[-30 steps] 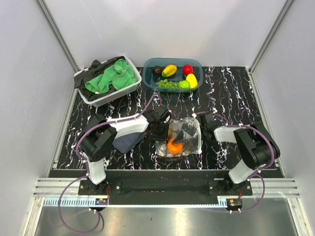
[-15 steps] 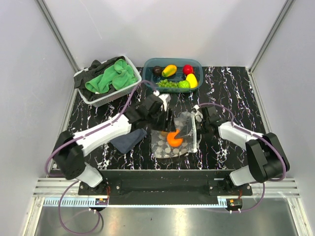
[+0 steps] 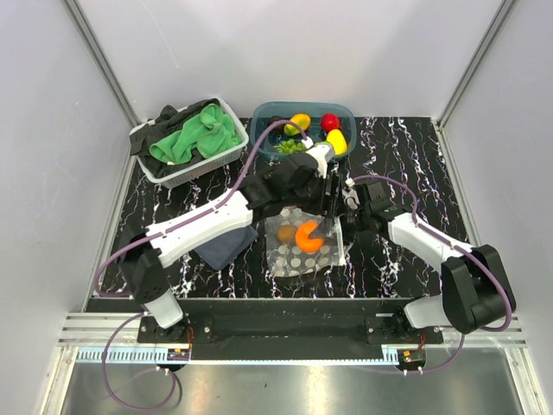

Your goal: Open the zip-top bag and remove the fake food

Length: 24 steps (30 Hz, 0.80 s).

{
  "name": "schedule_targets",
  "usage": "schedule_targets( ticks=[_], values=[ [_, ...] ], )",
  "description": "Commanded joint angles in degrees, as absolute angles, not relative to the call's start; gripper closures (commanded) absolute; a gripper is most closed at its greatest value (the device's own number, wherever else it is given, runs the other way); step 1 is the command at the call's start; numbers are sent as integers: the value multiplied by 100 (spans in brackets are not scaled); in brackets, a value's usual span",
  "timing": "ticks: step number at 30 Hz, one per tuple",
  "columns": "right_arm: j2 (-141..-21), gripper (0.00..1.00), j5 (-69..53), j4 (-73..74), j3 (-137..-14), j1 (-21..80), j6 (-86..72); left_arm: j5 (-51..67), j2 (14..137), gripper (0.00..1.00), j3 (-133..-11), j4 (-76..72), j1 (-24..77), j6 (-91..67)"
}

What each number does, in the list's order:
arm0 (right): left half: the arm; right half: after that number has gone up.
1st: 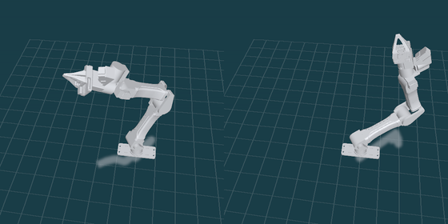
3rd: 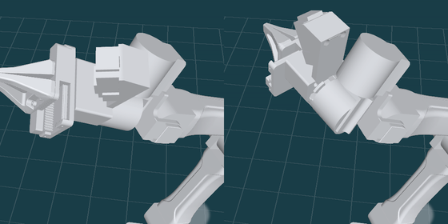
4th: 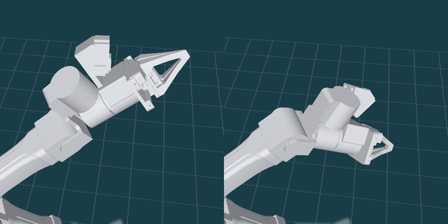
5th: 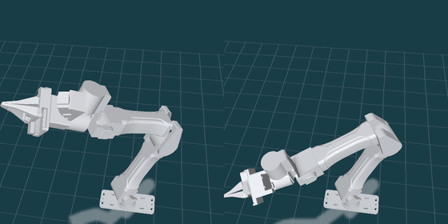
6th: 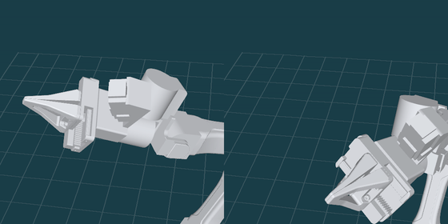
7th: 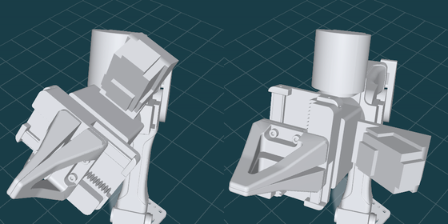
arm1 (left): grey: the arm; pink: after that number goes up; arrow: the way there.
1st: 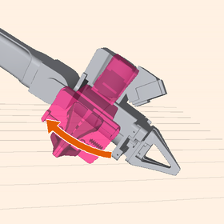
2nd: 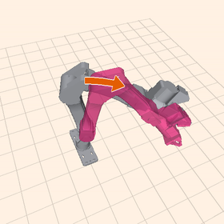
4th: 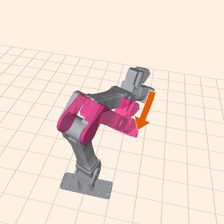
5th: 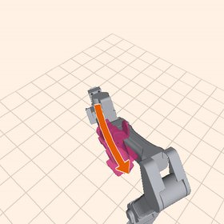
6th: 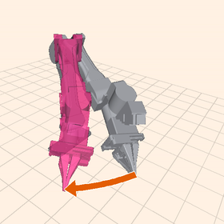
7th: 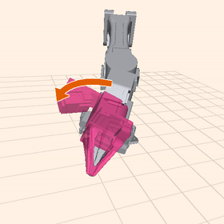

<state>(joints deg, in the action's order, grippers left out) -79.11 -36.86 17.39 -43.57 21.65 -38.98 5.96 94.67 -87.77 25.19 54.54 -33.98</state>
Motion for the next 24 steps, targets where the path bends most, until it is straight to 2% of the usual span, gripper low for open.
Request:
schedule_targets(
  ticks=[1,5,7,8,9,12,13,16,19,20,24],
  values=[
    [-7603,87,-3551,1802,-4597,2250,-4008,18,9764,28,-9228,2751,5555,-3252],
    [-7620,87,-3577,1802,-4562,2250,-4034,17,9914,31,-9334,2874,5563,-3287],
    [-7620,87,-3586,1802,-4562,2250,-4034,9,9958,37,-9334,2891,5563,-3313],
    [-7611,87,-3586,1802,-4562,2250,-4025,17,9975,41,-9334,2892,5563,-3322],
    [-7585,87,-3569,1802,-4553,2241,-4025,26,9984,50,-9325,2892,5563,-3314],
    [-7541,87,-3560,1819,-4535,2250,-4017,105,9967,62,-9281,2892,5555,-3331],
    [-7541,87,-3542,1811,-4535,2250,-4008,123,9958,71,-9246,2892,5546,-3322],
    [-7541,87,-3490,1828,-4518,2250,-3982,149,9862,83,-9176,2892,5511,-3322],
    [-7532,87,-3375,1881,-4509,2250,-3903,211,9703,91,-9123,2883,5484,-3278],
    [-7532,87,-3358,1907,-4509,2241,-3885,211,9660,100,-9071,2883,5476,-3252],
    [-7497,88,-3252,2021,-4553,2206,-3736,167,9353,100,-8851,2865,5423,-3234]
  ],
)
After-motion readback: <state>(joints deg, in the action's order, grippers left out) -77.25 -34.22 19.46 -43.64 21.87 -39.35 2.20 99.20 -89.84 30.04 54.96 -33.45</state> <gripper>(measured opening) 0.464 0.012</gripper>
